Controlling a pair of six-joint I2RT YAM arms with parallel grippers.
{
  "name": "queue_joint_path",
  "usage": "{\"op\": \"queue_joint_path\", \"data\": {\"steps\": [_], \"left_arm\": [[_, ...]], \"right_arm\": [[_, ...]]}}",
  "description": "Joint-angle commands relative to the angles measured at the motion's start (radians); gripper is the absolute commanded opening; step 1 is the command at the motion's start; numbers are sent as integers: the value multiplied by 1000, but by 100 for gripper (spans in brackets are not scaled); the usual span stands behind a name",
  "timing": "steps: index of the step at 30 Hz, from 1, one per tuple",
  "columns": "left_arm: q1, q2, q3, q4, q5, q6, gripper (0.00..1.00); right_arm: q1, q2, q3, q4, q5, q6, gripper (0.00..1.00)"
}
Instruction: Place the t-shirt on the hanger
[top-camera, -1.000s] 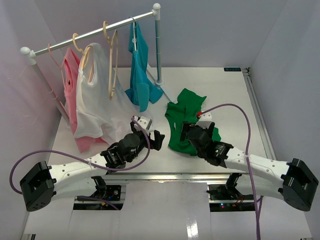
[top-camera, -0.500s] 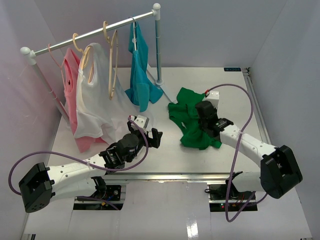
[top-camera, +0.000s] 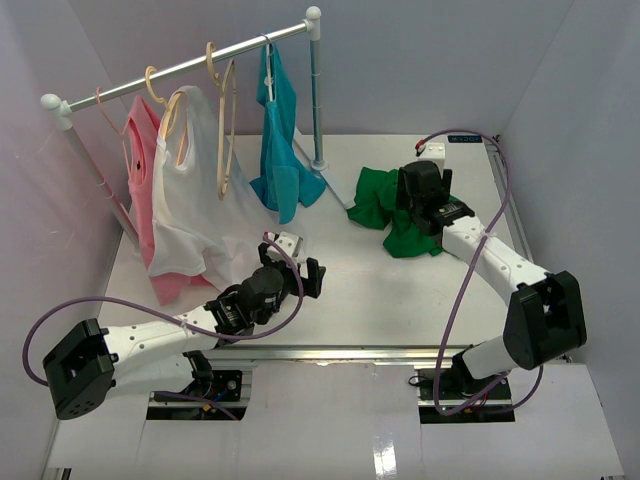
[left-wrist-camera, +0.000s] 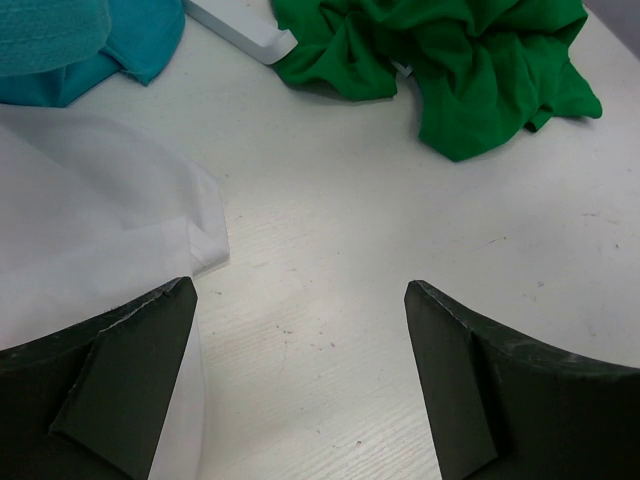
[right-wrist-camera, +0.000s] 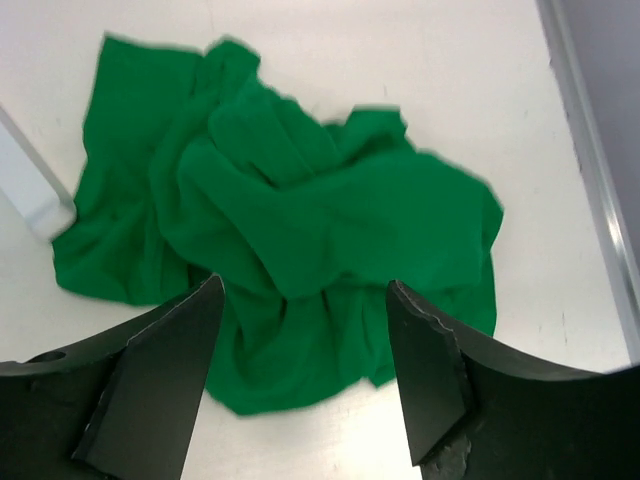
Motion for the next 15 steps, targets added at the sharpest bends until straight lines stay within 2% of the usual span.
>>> {"op": "queue_joint_path", "data": {"steps": [1, 3, 6, 8, 13, 15], "left_arm": [[-1, 1, 34, -3, -10, -3, 96], [-1, -3, 33, -1, 7, -3, 96], [-1, -9, 34, -7, 9, -4, 95], [-1, -18, 34, -11, 8, -6, 95], [-1, -55, 21, -4, 12, -7, 95], [-1, -63, 19, -3, 15, -7, 95]], "right_arm": [[43, -129, -117, -22, 56, 78, 70], [88, -211, -226, 35, 59, 93, 64], [137, -226, -311, 123, 11, 119, 59], [138, -180, -352, 196, -31, 146, 58], [138, -14, -294, 207, -25, 192, 55], [138, 47, -264, 208, -6, 213, 57]]}}
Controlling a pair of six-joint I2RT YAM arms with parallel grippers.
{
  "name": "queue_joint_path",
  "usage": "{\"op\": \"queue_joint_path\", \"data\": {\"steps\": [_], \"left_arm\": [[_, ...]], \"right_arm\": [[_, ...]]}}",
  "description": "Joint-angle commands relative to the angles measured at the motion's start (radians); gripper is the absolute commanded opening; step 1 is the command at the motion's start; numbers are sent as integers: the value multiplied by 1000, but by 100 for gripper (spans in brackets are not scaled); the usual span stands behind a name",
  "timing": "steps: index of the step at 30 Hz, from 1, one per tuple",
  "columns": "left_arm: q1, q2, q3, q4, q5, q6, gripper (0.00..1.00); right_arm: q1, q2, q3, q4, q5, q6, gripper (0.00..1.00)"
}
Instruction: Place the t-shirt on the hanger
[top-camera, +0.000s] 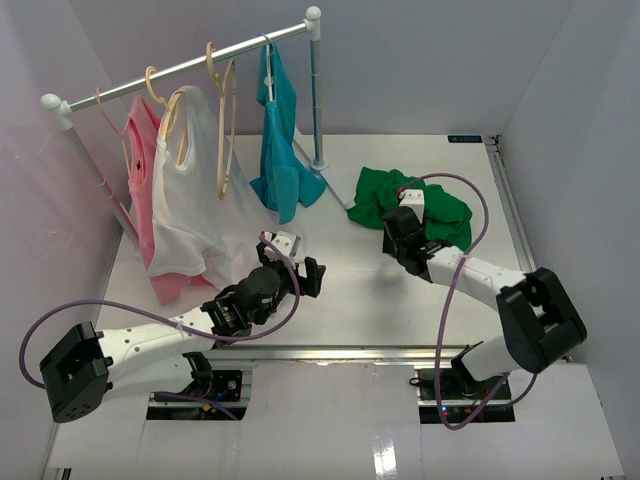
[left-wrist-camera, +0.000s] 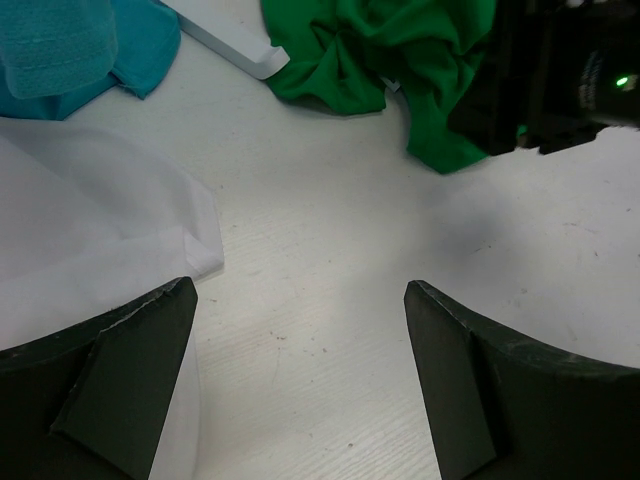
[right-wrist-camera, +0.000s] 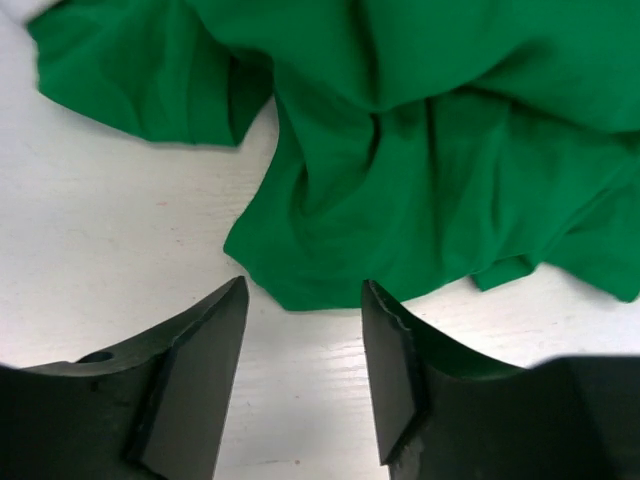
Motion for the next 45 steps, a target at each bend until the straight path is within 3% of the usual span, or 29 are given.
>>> {"op": "queue_joint_path", "data": {"steps": [1, 4, 7, 11, 12, 17, 20, 28, 36, 44, 45], "left_arm": [[-1, -44, 18, 0, 11, -6, 95], [-1, -45, 12, 9, 21, 0, 95], [-1, -50, -5, 46, 58, 19, 95], [-1, -50, -10, 48, 61, 20, 95], [-1, -49, -10, 49, 57, 20, 95], [-1, -12, 1, 49, 37, 9, 95], [-1, 70, 52, 33, 20, -16, 95], [-1, 367, 240, -16, 85, -62, 90], [-2, 624, 356, 71, 237, -43, 88], [-3, 768, 505, 29, 161, 32, 83], [-3, 787, 529, 20, 152, 44, 78]], "right_arm": [[-2, 118, 72, 67, 29, 76, 59], [-8, 212, 106, 70, 33, 94, 62], [-23, 267, 133, 67, 38, 101, 55], [-74, 242, 115, 40, 0, 95, 10], [-76, 201, 92, 35, -3, 89, 8], [-39, -97, 3, -103, -52, 82, 8], [-27, -327, -86, -158, -84, 109, 8], [-23, -735, -284, -232, -158, 175, 8], [-22, -853, -381, -199, -235, 216, 8], [-21, -871, -424, -174, -240, 228, 8], [-21, -878, -425, -175, -241, 228, 8]]}}
